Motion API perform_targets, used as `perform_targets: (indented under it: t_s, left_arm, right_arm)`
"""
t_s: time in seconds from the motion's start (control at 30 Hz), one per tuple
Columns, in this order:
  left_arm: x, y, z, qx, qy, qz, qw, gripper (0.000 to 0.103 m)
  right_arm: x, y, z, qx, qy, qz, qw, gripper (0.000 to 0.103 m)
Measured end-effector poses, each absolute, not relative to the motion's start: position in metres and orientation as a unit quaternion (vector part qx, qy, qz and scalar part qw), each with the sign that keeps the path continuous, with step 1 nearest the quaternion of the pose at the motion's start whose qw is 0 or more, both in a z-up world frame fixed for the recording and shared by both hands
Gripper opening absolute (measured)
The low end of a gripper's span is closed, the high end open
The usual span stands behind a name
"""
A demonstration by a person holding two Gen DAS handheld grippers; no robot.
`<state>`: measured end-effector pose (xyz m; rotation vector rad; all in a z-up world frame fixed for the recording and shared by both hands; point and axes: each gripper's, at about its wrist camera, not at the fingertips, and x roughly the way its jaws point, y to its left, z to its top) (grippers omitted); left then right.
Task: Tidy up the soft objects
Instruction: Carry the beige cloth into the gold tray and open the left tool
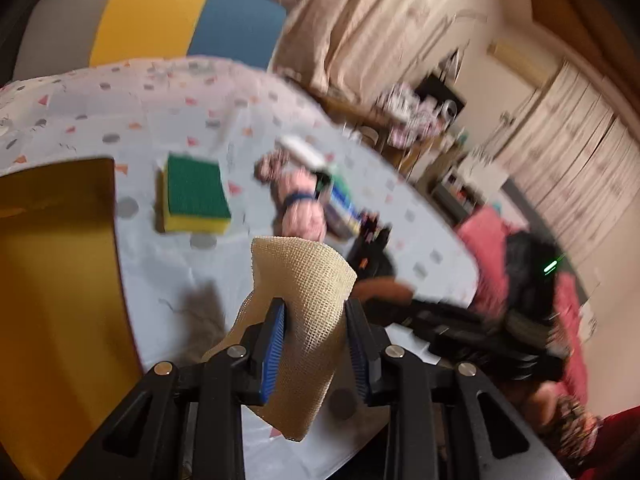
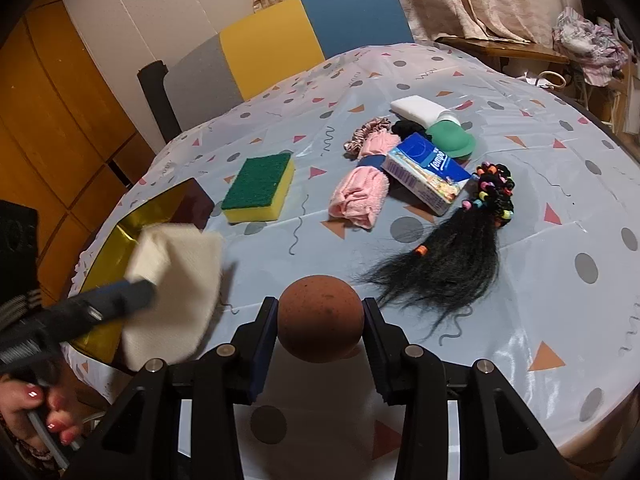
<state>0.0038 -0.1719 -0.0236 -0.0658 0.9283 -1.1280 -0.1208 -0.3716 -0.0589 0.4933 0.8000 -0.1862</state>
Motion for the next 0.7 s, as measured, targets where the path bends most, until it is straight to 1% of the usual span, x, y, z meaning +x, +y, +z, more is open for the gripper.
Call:
perform_targets:
  t_s: [0.23, 0.37, 0.53, 0.7]
  left_arm:
    - [0.025, -0.126, 0.007, -0.105, 0.378, -0.499, 0.773, 0.03]
    - [0.049, -0.097, 0.015, -0.106, 0.369, -0.452, 0.805, 0.03]
    - [0.085, -0.065, 0.009, -0.095, 0.386, -0.368, 0.84, 0.03]
    - [0.132, -0.038, -0.01, -0.082, 0.423, -0.292, 0.854, 0.031]
  right_arm:
    - [-0.116, -0.362, -0.057, 0.235, 0.386, -0.082, 0.889, 0.042]
    - [-0.113, -0.356, -0.05, 0.232, 0.38, -0.076, 0.892, 0.042]
    - [-0.107, -0.343, -0.041, 0.231, 0.372, -0.067, 0.896, 0.042]
    - [-0.1, -0.328, -0.033, 0.231, 0.368, -0.057, 0.899, 0.042]
